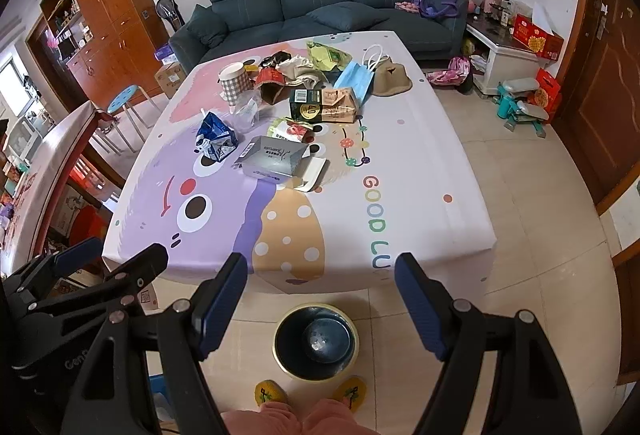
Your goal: Collect trash
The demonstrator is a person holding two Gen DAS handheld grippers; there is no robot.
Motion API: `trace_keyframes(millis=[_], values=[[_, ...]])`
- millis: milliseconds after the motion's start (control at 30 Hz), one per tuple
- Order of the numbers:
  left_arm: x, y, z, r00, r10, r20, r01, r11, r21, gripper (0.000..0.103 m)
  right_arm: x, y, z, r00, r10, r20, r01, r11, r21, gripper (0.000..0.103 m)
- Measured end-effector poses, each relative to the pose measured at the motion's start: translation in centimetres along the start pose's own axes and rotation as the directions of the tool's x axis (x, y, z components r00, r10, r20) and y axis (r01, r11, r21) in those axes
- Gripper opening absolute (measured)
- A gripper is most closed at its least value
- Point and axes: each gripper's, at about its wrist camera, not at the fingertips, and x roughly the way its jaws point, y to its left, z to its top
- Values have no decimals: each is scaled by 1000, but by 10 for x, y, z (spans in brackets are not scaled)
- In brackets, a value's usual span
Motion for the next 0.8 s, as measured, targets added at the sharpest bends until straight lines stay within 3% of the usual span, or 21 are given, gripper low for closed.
trace_keyframes(millis=[800], values=[[-7,4,-3,1000,12,8,-12,1000,-25,81,-4,7,1,1000,-3,21,4,999,-34,77]])
